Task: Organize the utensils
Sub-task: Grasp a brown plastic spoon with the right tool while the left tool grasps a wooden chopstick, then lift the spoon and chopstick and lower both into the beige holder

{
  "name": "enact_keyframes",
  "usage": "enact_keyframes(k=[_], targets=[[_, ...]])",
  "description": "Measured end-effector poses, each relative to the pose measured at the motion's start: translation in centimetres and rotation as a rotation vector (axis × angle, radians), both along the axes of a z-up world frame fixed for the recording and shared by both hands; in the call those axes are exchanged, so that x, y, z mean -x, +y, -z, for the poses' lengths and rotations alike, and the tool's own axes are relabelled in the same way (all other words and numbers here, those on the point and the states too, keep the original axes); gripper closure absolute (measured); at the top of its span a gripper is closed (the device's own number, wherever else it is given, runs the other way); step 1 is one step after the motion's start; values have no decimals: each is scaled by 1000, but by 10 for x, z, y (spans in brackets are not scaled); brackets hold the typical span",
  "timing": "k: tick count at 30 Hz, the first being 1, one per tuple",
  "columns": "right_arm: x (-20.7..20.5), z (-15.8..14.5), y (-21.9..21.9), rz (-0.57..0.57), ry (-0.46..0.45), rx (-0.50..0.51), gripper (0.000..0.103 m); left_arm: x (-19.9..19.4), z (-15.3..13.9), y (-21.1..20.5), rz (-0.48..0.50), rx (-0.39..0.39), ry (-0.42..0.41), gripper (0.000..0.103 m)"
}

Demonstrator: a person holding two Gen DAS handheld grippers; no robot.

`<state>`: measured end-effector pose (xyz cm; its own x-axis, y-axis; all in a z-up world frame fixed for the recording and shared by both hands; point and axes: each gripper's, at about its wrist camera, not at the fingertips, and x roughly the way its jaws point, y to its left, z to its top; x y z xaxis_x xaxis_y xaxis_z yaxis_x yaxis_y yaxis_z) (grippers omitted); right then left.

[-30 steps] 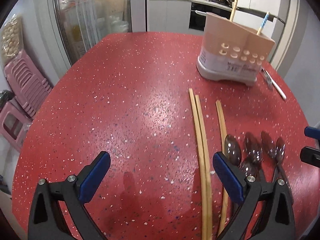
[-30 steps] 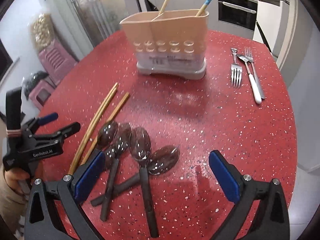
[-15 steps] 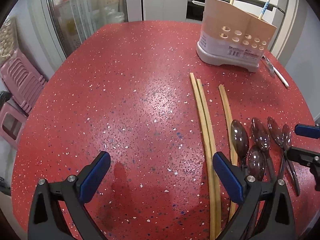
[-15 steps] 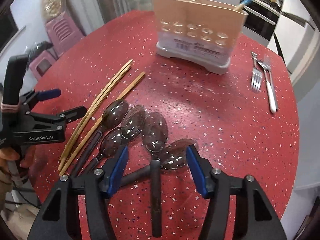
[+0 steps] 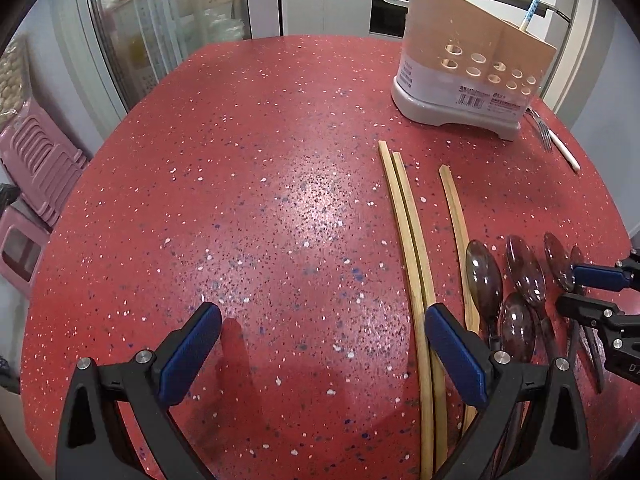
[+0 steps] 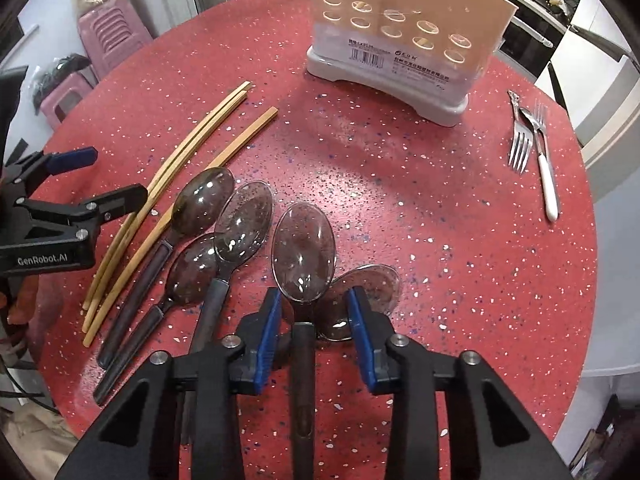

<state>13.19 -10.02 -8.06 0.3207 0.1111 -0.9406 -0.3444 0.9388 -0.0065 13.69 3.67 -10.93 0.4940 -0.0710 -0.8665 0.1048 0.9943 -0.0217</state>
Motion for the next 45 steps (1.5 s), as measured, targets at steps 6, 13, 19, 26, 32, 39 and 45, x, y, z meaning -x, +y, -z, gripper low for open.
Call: enact_keyframes(k=[6,13,19,26,32,39,45], targets=[[0,0,-6,17,-4,-15,85,-10,-1,-2,2,2,14,0],[0,-2,-16,19,-2,-35,88,-26,-2,-7,20,-15,21,0],[-4,-1,-22,29,2,-56,89,-34,-3,0,2,4,45,0],[-11,-1,-32,51,12,-92,90,-43,0,-11,31,-19,56,1],[-10,-6,-40,55,7,-117,90,-59,-2,-17,56,-32,90,3],[-9,-12,-46,73,-4,-157,90,-72,-9,-42,153,-75,112,19],[-6,-19,-53,88,-21,-188,90,-68,-14,-58,255,-57,134,73]])
